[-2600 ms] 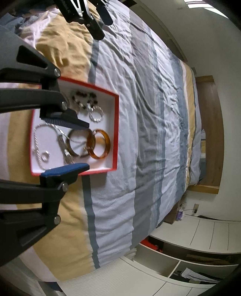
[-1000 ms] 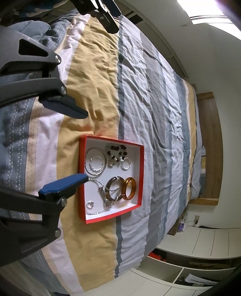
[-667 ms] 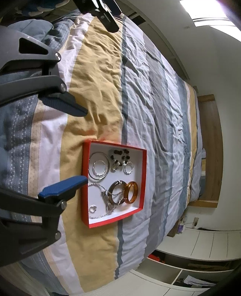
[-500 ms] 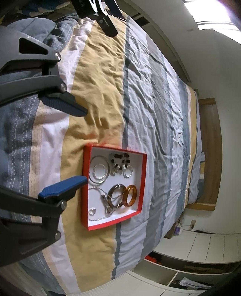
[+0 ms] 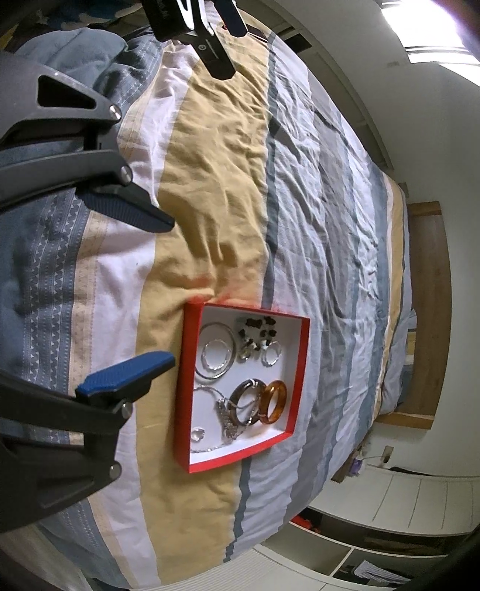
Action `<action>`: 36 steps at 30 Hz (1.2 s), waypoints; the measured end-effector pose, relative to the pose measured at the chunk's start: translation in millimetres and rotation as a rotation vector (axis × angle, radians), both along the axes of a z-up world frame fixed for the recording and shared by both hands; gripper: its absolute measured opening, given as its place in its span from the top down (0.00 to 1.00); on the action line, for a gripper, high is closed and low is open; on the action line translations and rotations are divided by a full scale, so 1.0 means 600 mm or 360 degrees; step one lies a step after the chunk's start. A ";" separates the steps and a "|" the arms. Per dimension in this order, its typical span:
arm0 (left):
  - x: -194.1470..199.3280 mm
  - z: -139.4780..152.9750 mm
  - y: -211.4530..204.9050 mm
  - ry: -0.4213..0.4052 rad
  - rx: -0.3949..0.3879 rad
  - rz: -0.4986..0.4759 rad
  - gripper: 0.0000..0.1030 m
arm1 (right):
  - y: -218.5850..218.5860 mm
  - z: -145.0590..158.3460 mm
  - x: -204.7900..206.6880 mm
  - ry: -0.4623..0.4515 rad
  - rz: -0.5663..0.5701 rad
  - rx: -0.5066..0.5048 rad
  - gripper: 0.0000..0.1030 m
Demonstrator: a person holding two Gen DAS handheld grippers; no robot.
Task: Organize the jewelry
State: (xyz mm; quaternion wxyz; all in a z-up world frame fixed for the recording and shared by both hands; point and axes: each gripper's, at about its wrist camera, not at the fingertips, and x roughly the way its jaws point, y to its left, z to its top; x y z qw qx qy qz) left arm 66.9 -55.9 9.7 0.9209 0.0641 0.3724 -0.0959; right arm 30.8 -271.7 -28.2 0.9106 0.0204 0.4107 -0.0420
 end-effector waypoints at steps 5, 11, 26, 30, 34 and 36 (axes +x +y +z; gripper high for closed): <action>0.001 -0.006 0.002 0.0019 -0.0030 -0.0014 0.01 | -0.001 -0.007 0.001 0.0016 -0.0008 0.0002 0.37; 0.000 -0.014 0.007 0.0040 -0.0041 -0.0016 0.01 | 0.001 -0.015 0.000 0.0032 -0.0012 0.0002 0.37; 0.002 -0.031 0.017 0.0082 -0.0035 -0.0003 0.01 | 0.003 -0.021 0.002 0.0042 -0.0013 0.0006 0.37; 0.001 -0.034 0.015 0.0087 -0.0027 -0.0010 0.01 | 0.004 -0.024 0.002 0.0043 -0.0015 0.0008 0.37; 0.001 -0.036 0.014 0.0096 -0.0023 -0.0009 0.01 | 0.003 -0.023 0.002 0.0044 -0.0016 0.0007 0.37; 0.002 -0.038 0.014 0.0107 -0.0021 -0.0004 0.01 | 0.004 -0.027 0.002 0.0045 -0.0020 0.0008 0.37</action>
